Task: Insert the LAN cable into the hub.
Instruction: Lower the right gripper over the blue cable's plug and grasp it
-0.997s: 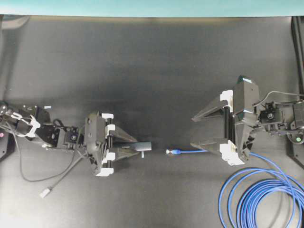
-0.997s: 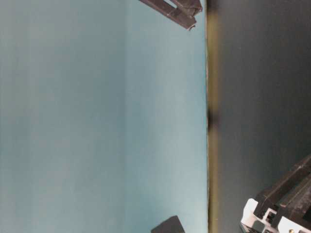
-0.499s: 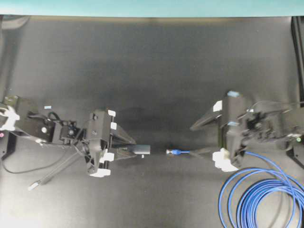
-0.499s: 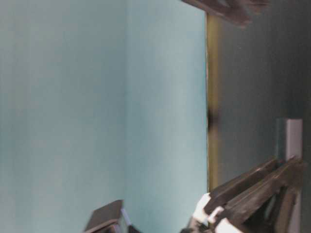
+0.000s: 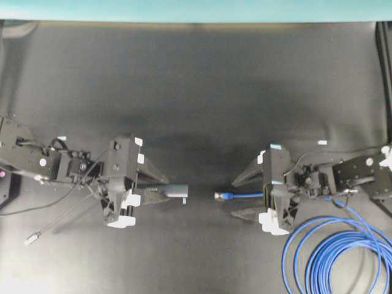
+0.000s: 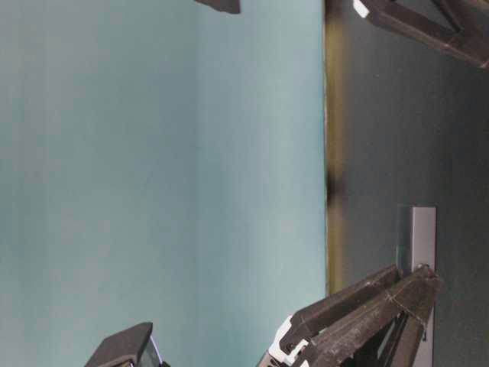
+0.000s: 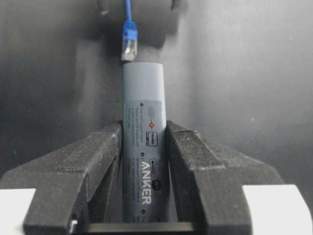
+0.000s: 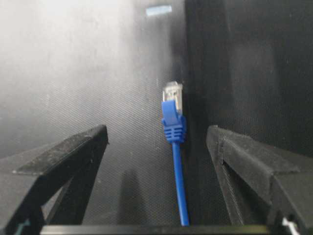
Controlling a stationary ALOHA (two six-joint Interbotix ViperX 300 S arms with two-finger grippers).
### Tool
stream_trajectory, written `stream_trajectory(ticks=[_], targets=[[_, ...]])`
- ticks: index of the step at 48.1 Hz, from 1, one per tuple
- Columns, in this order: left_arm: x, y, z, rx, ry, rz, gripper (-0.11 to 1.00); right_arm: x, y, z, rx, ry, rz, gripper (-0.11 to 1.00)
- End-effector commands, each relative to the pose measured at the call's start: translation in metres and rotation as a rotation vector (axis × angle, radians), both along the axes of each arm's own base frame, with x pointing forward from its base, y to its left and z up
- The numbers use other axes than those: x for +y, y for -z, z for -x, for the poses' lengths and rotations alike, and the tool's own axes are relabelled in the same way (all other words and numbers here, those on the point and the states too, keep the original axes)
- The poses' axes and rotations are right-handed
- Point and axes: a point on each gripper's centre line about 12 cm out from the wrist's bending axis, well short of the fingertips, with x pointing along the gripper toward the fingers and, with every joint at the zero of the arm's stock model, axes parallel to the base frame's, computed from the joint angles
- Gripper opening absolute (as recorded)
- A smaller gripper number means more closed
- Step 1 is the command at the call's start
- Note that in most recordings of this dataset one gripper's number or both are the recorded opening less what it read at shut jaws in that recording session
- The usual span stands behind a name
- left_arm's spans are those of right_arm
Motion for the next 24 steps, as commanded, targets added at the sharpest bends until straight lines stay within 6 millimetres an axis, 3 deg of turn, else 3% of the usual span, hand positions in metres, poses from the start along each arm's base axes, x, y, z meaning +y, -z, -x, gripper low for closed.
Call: stream_trajectory(ticks=[1,13,24], targets=[[-0.002,-0.012,-0.006,-0.038,0.005,0.005,0.28,-0.003,0.001,-0.005,-0.015,0.013,-0.002,0.79],[-0.004,-0.013,-0.007,-0.041,0.009,0.007,0.28,-0.011,0.007,-0.011,-0.013,0.046,-0.004,0.79],[-0.005,-0.013,-0.007,-0.041,0.011,0.007,0.28,-0.004,0.015,-0.011,0.028,0.026,0.001,0.79]])
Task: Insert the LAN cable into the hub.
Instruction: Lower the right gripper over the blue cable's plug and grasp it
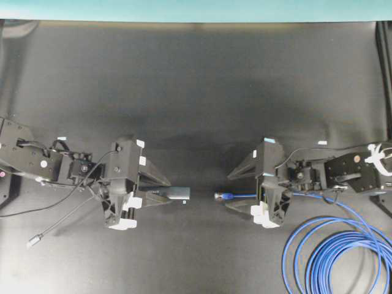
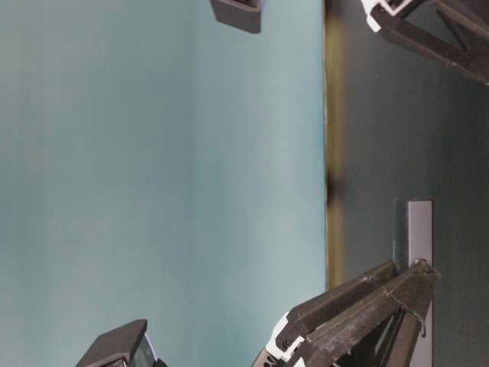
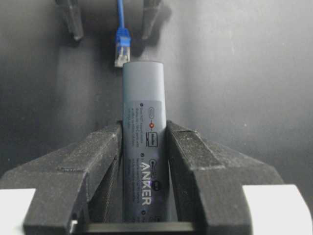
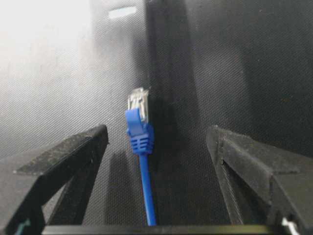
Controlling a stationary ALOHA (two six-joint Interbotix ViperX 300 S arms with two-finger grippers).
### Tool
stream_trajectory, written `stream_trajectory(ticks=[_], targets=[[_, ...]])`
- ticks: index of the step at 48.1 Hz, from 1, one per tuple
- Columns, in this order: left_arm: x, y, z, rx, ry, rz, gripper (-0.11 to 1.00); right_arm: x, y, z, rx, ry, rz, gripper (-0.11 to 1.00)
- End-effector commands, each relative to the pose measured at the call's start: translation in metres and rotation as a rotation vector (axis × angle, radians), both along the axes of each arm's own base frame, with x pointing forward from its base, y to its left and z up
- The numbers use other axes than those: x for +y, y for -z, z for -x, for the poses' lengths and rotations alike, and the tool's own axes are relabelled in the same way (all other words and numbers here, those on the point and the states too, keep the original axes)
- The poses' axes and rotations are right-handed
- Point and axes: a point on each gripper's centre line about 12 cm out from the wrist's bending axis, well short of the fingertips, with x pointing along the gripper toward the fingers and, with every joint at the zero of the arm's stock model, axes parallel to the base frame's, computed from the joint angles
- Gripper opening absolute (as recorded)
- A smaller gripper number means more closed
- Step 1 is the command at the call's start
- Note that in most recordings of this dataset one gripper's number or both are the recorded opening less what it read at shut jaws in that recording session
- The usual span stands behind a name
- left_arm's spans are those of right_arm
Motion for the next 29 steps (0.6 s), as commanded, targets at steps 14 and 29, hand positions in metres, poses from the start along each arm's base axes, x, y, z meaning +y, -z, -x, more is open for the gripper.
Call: stream_trajectory(ticks=[14,29], targets=[[-0.002,-0.009,-0.004,-0.030,0.004,0.003,0.28,0.012,0.009,0.003,0.057,-0.033,0.002,0.78],[-0.002,-0.009,-0.004,-0.030,0.003,0.005,0.28,0.018,0.019,0.013,0.160,-0.058,0.018,0.52]])
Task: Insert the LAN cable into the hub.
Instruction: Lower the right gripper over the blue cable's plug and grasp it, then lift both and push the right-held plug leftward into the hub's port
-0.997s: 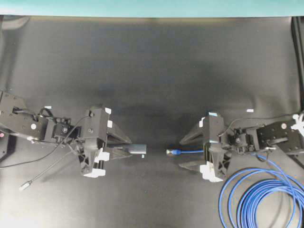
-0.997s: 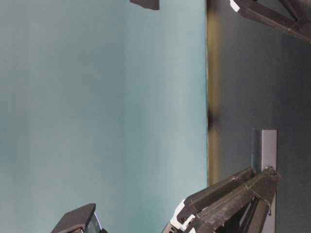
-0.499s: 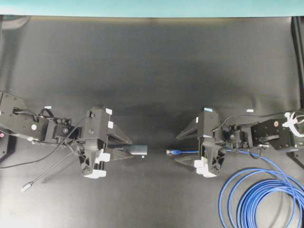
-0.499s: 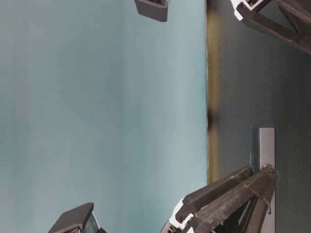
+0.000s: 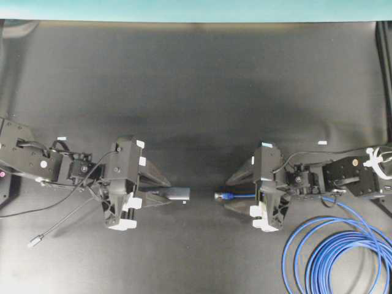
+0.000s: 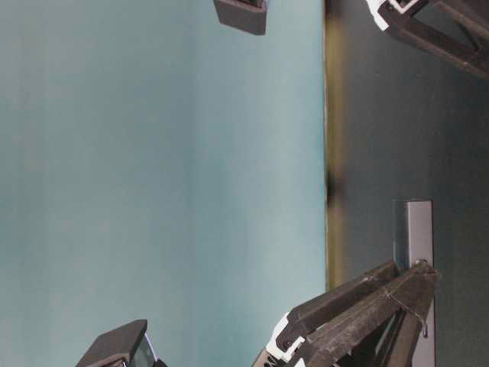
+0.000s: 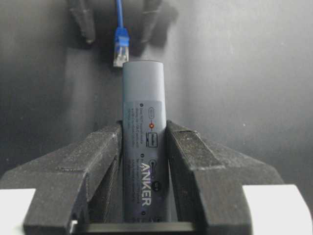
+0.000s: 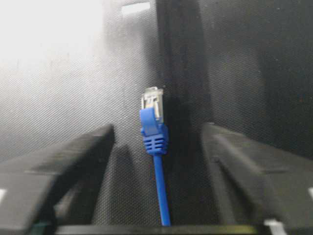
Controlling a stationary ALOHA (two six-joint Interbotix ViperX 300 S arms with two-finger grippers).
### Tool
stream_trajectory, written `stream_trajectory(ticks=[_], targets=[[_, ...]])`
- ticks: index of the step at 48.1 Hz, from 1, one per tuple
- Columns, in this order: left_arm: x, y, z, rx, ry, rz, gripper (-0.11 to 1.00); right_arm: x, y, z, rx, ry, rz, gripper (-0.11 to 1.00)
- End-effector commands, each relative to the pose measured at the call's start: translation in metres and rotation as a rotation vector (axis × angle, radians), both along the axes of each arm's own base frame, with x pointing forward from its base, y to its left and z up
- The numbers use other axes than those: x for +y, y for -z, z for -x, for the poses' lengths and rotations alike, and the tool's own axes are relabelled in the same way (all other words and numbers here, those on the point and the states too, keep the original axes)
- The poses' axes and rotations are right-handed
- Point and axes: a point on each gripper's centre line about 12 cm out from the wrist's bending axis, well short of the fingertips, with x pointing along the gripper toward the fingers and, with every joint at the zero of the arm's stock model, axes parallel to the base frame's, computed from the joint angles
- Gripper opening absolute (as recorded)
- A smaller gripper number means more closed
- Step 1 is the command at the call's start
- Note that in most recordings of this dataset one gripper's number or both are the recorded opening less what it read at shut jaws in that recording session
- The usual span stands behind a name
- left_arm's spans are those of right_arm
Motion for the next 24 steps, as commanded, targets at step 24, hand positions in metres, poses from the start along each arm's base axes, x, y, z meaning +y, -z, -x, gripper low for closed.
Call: stream_trajectory(ticks=[24], targets=[[-0.001,-0.009,-0.004,-0.022,0.001,0.008,0.28,0.022,0.000,0.005,0.050,-0.091,0.023,0.14]])
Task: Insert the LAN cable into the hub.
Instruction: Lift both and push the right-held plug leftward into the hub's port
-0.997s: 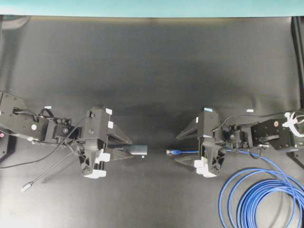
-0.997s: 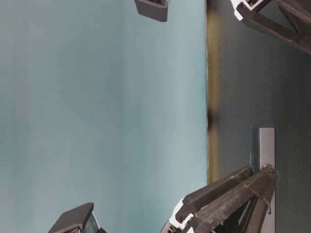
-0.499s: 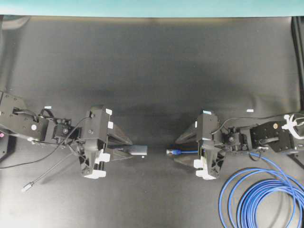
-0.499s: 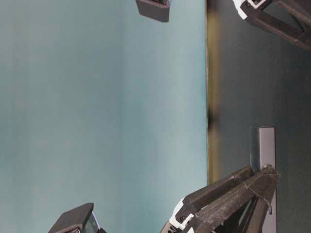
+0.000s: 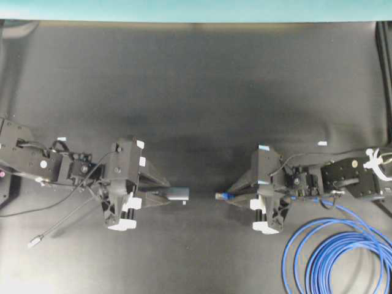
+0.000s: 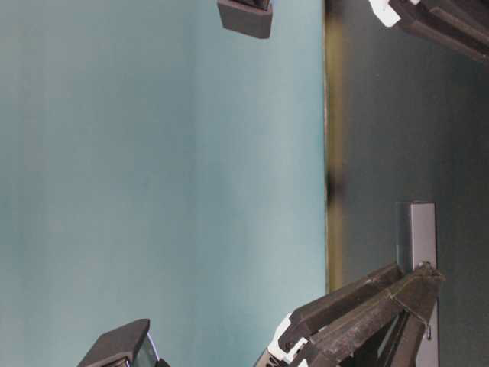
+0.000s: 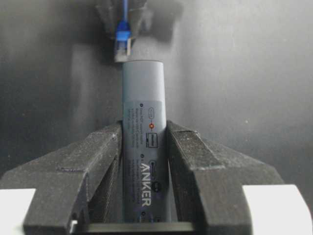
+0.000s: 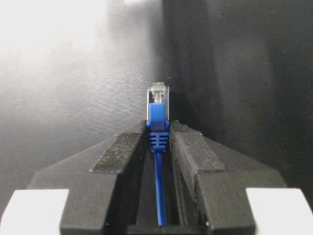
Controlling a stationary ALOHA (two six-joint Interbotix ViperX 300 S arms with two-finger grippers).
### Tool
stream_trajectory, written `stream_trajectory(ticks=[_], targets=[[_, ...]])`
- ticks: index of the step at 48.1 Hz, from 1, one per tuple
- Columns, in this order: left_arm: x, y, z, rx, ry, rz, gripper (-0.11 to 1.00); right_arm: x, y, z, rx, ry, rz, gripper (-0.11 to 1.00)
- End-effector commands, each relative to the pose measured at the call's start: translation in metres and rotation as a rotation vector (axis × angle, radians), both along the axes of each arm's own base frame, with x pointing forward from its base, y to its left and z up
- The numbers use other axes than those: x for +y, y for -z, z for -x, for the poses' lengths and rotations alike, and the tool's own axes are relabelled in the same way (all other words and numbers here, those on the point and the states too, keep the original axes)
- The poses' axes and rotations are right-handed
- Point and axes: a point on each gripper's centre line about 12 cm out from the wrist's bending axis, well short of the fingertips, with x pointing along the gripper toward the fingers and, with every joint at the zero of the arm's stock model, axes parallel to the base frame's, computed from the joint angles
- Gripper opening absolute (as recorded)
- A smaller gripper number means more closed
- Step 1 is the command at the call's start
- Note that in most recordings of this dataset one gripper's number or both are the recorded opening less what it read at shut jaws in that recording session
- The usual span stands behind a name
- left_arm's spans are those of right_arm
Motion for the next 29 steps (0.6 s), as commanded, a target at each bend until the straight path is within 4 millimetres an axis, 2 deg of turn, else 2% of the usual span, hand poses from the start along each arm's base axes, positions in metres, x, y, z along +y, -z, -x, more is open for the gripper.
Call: stream_trajectory(ticks=[1,5,14,21,29], targets=[[-0.002,-0.010,-0.004,-0.033,0.005,0.004,0.28,0.013,-0.002,0.003,0.011,-0.053,0.009,0.14],[-0.002,-0.012,-0.005,-0.031,0.001,0.012,0.28,0.014,-0.015,-0.001,-0.014,-0.056,0.005,0.14],[-0.002,-0.016,-0.006,0.013,-0.001,0.007,0.28,0.014,-0.057,-0.007,-0.058,-0.069,0.011,0.14],[-0.002,-0.030,-0.011,0.023,-0.003,0.002,0.28,0.008,-0.089,-0.014,-0.094,-0.063,0.018,0.14],[0.000,-0.041,-0.017,0.030,-0.006,-0.012,0.28,0.002,-0.105,-0.022,-0.118,-0.054,0.028,0.14]])
